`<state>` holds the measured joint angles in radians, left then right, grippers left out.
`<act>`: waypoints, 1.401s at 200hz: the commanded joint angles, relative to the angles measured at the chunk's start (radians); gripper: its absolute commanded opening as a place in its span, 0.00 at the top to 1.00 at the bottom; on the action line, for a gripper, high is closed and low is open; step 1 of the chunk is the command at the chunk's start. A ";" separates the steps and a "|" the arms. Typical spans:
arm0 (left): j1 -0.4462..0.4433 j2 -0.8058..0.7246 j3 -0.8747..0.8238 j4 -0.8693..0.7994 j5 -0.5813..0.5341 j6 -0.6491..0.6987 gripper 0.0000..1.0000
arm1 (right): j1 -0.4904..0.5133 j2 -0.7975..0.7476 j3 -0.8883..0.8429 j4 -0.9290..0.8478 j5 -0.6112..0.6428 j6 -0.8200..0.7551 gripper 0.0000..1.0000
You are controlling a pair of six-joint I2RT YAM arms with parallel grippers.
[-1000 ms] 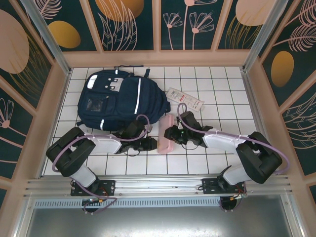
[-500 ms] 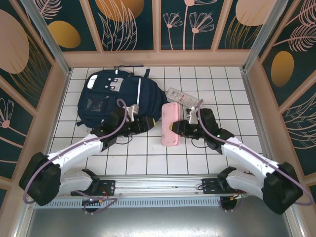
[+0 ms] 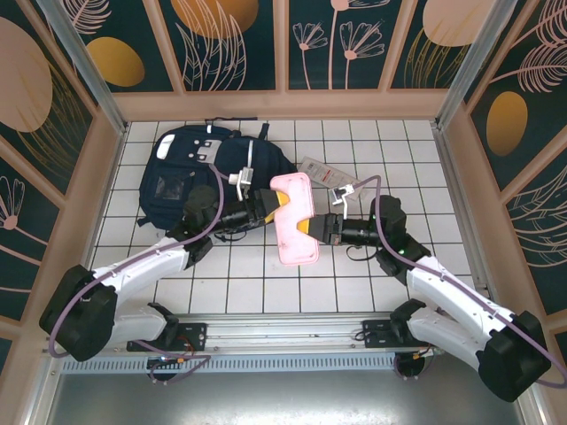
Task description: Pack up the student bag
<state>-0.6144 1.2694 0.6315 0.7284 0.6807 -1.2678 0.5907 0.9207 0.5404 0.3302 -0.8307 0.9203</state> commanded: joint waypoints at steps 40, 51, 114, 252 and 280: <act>0.000 0.064 0.022 0.291 0.036 -0.127 0.66 | 0.002 -0.016 -0.010 0.114 -0.064 0.023 0.82; 0.000 0.073 0.023 0.328 0.039 -0.148 0.72 | 0.001 -0.015 -0.010 0.106 -0.057 0.021 0.82; 0.001 0.022 0.027 0.232 -0.091 -0.121 0.83 | -0.012 -0.060 0.002 -0.037 0.161 -0.007 0.16; 0.001 -0.044 -0.102 0.277 -0.645 -0.284 0.85 | 0.150 0.001 -0.167 0.581 0.690 0.156 0.01; 0.002 -0.038 -0.109 0.281 -0.655 -0.286 0.85 | 0.152 0.111 -0.107 0.644 0.605 0.184 0.02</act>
<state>-0.6136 1.2331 0.5156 0.9245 0.0555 -1.5238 0.7330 0.9703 0.3649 0.8352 -0.1749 1.0996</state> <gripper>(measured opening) 0.317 0.987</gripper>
